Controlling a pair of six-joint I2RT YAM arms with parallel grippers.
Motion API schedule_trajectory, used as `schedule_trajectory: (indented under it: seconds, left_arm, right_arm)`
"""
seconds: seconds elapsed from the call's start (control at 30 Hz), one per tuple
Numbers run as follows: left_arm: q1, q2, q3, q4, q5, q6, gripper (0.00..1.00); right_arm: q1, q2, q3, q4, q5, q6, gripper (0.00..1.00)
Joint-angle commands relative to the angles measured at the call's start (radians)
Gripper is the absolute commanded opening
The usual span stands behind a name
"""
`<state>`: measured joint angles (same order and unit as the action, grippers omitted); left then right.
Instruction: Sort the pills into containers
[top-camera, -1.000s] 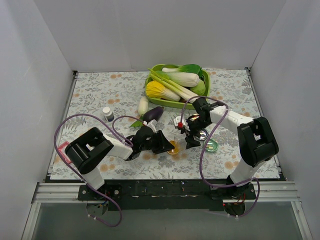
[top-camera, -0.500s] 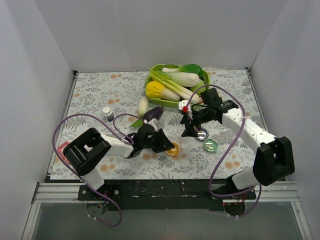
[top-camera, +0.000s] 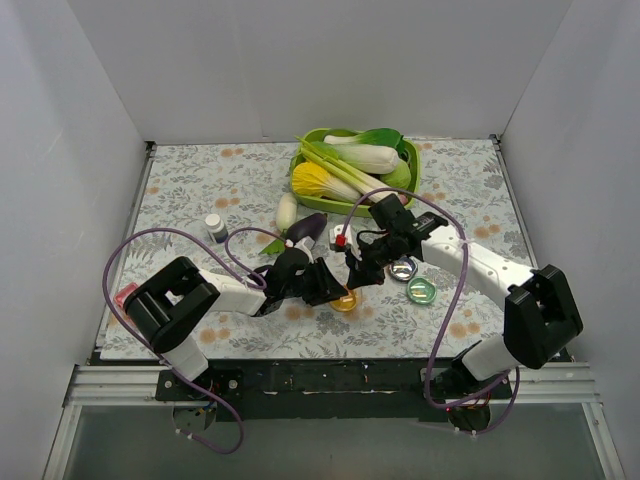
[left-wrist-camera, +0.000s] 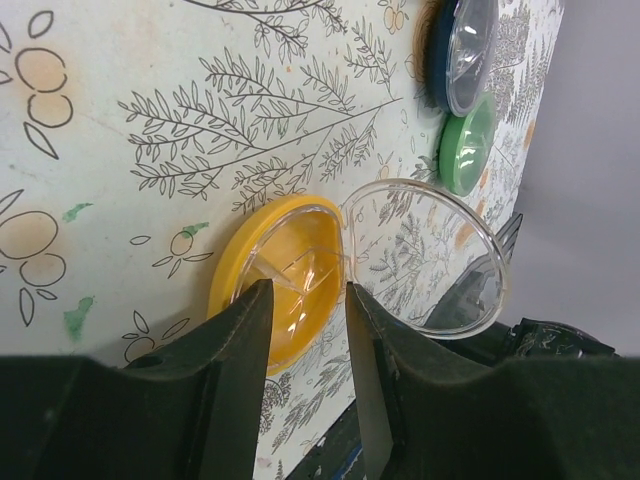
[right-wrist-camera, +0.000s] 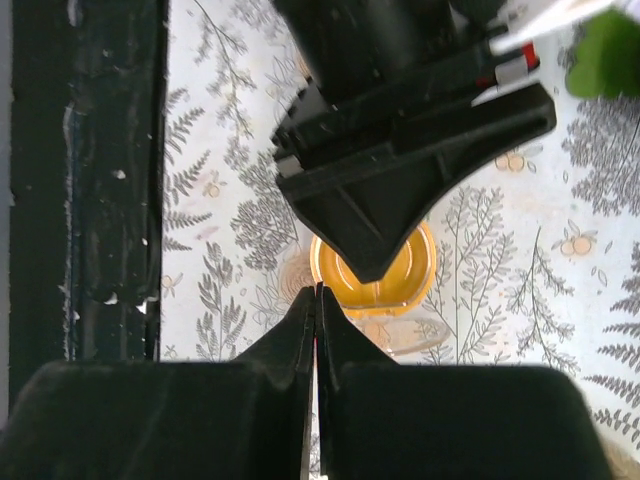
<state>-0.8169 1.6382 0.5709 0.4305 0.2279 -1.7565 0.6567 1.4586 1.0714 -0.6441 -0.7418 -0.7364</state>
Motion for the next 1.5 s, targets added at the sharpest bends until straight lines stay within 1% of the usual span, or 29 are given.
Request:
schedule_trajectory:
  seconds: [0.0, 0.17, 0.4, 0.53, 0.63, 0.67, 0.8, 0.93, 0.97, 1.03, 1.07, 1.1, 1.13, 1.17, 1.2, 1.23, 1.27, 1.3, 1.33, 1.37, 1.4, 1.43, 1.47]
  left_arm:
    - [0.005, -0.049, 0.011, -0.010, -0.021, -0.004, 0.35]
    - [0.005, -0.051, 0.011, -0.015, -0.022, -0.006, 0.35]
    - [0.005, -0.043, 0.003, -0.016, -0.018, -0.011, 0.35]
    - [0.005, -0.043, 0.001, -0.013, -0.016, -0.014, 0.35]
    - [0.005, -0.051, 0.010, -0.013, -0.010, -0.015, 0.36]
    - [0.005, -0.054, 0.012, -0.010, -0.006, -0.017, 0.36]
    - [0.005, -0.087, 0.038, -0.010, 0.007, -0.023, 0.40]
    - [0.005, -0.176, 0.058, -0.030, 0.010, -0.024, 0.44]
    - [0.005, -0.193, 0.061, -0.059, -0.004, -0.021, 0.45]
    - [0.005, -0.239, 0.061, -0.090, -0.022, 0.002, 0.45]
    - [0.005, -0.288, 0.061, -0.132, -0.050, 0.015, 0.45]
    - [0.005, -0.313, 0.057, -0.156, -0.065, 0.050, 0.47]
    - [0.005, -0.340, 0.044, -0.182, -0.091, 0.072, 0.48]
    - [0.005, -0.407, 0.035, -0.234, -0.117, 0.100, 0.49]
    - [0.005, -0.441, 0.024, -0.263, -0.183, 0.126, 0.50]
    - [0.007, -0.486, 0.015, -0.298, -0.214, 0.182, 0.56]
    - [0.007, -0.573, -0.006, -0.371, -0.278, 0.205, 0.61]
    - [0.010, -0.628, -0.017, -0.404, -0.365, 0.222, 0.67]
    - [0.015, -0.679, -0.031, -0.424, -0.405, 0.248, 0.82]
    - [0.018, -0.731, -0.049, -0.505, -0.451, 0.258, 0.91]
    - [0.021, -0.843, -0.058, -0.533, -0.484, 0.268, 0.98]
    - [0.027, -0.891, -0.066, -0.556, -0.531, 0.296, 0.98]
    - [0.031, -0.943, -0.072, -0.597, -0.548, 0.311, 0.98]
  right_arm:
    - [0.003, 0.042, -0.004, -0.037, 0.094, -0.008, 0.01]
    - [0.008, 0.066, -0.010, -0.048, 0.148, -0.006, 0.01]
    - [0.008, 0.046, -0.027, -0.042, 0.238, -0.003, 0.01]
    - [0.008, 0.048, -0.016, -0.058, 0.236, -0.004, 0.01]
    - [0.008, 0.043, 0.005, -0.084, 0.199, -0.021, 0.06]
    - [0.008, 0.043, 0.024, -0.092, 0.188, -0.032, 0.09]
    - [0.007, 0.037, 0.083, -0.149, 0.119, -0.067, 0.15]
    - [0.006, 0.011, 0.146, -0.216, 0.076, -0.083, 0.21]
    - [0.004, -0.004, 0.157, -0.226, 0.068, -0.083, 0.27]
    - [0.004, -0.023, 0.186, -0.245, 0.048, -0.081, 0.33]
    - [0.004, -0.046, 0.191, -0.243, 0.048, -0.072, 0.40]
    - [0.003, -0.064, 0.191, -0.227, 0.070, -0.057, 0.43]
    - [0.004, -0.087, 0.167, -0.197, 0.097, -0.002, 0.47]
    - [0.003, -0.151, 0.132, -0.067, 0.139, 0.049, 0.63]
    - [0.000, -0.193, 0.089, 0.017, 0.256, 0.095, 0.74]
    - [-0.009, -0.233, -0.023, 0.100, 0.298, 0.144, 0.90]
    - [-0.025, -0.292, -0.071, 0.229, 0.318, 0.279, 0.98]
    - [-0.047, -0.309, -0.103, 0.239, 0.364, 0.325, 0.98]
    - [-0.055, -0.311, -0.116, 0.222, 0.352, 0.333, 0.98]
    - [-0.055, -0.281, -0.087, 0.193, 0.334, 0.331, 0.93]
    - [-0.055, -0.259, -0.064, 0.116, 0.316, 0.339, 0.89]
    - [-0.057, -0.244, -0.051, 0.100, 0.311, 0.348, 0.87]
    - [-0.057, -0.236, -0.066, 0.101, 0.312, 0.359, 0.84]
